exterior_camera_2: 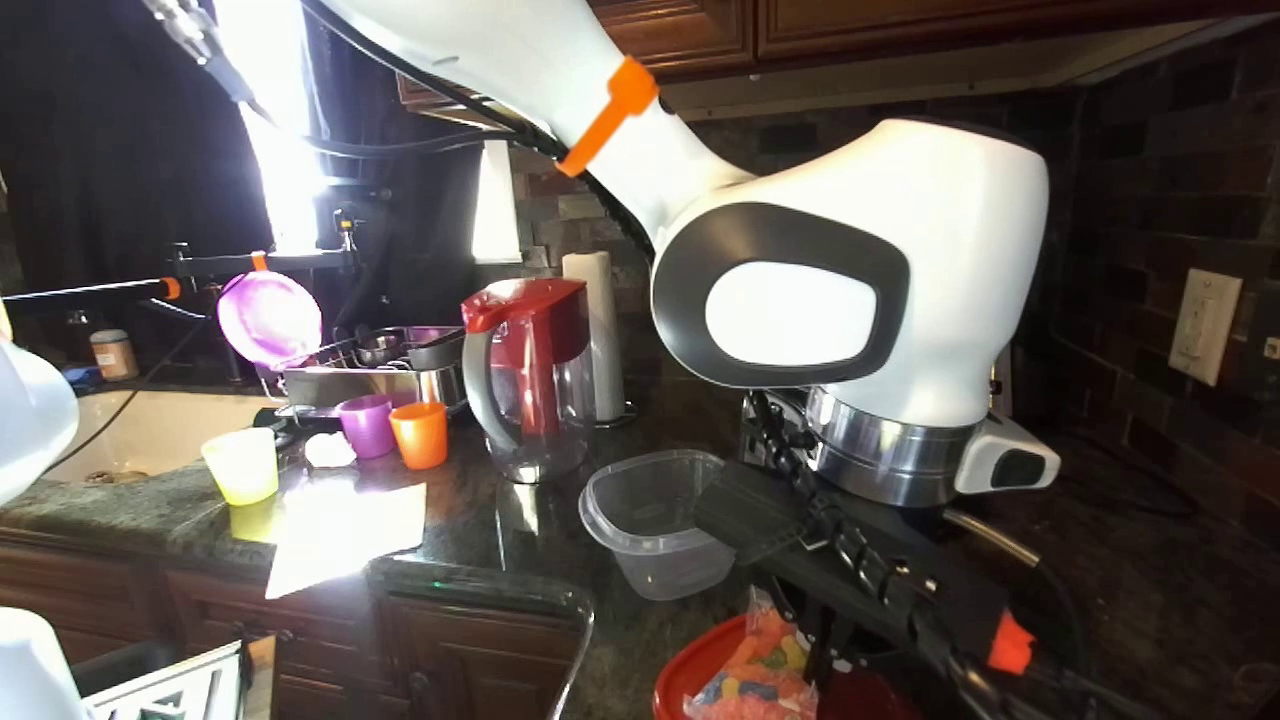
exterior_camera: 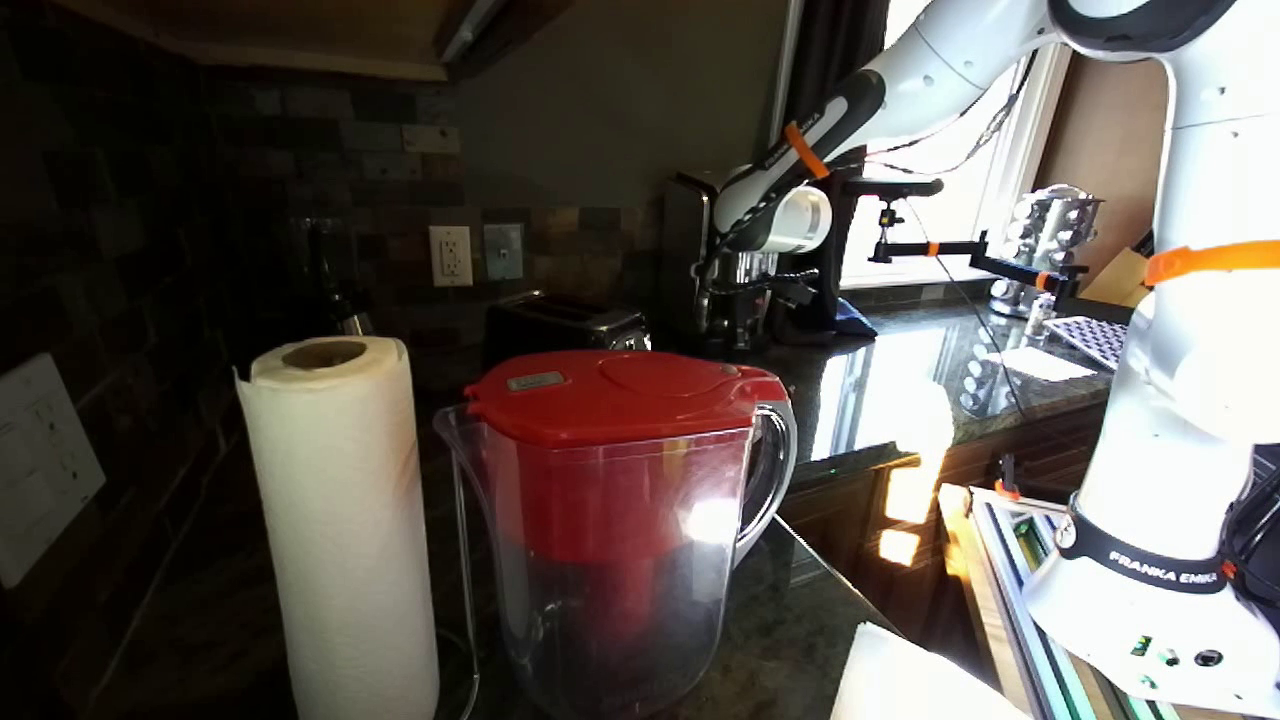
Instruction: Pour a sweet from the bag into the container
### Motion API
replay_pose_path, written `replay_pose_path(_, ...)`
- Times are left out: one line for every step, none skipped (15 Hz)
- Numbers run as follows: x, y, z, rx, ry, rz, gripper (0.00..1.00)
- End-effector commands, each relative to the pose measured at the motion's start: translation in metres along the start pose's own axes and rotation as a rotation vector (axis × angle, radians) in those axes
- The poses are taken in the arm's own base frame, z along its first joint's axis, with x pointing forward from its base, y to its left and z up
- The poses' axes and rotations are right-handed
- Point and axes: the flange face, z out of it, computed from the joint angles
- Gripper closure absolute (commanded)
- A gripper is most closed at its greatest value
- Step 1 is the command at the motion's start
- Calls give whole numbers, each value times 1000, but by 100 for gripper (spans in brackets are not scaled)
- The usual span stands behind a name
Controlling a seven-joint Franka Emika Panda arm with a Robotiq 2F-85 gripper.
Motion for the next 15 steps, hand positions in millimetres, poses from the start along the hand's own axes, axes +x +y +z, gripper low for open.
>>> replay_pose_path(-1, -7, -11, -9, -5, -40, 99)
replay_pose_path(-1, -11, -15, -16, -1, -55, 99)
replay_pose_path(-1, -15, -21, -25, 5, -75, 100)
replay_pose_path(0, -18, -25, -30, 9, -93, 100)
replay_pose_path(1, -21, -29, -33, 14, -115, 100)
replay_pose_path(3, -23, -32, -33, 20, -136, 100)
replay_pose_path(5, -24, -34, -28, 25, -153, 100)
replay_pose_path(7, -25, -36, -24, 29, -170, 100)
replay_pose_path(8, -26, -36, -15, 33, -192, 100)
replay_pose_path(8, -28, -37, -9, 34, -211, 100)
replay_pose_path(8, -29, -37, 0, 32, -231, 100)
replay_pose_path(9, -29, -36, 5, 31, -246, 100)
replay_pose_path(9, -30, -36, 15, 31, -265, 100)
replay_pose_path(9, -30, -35, 22, 28, -278, 100)
replay_pose_path(9, -31, -34, 33, 25, -295, 100)
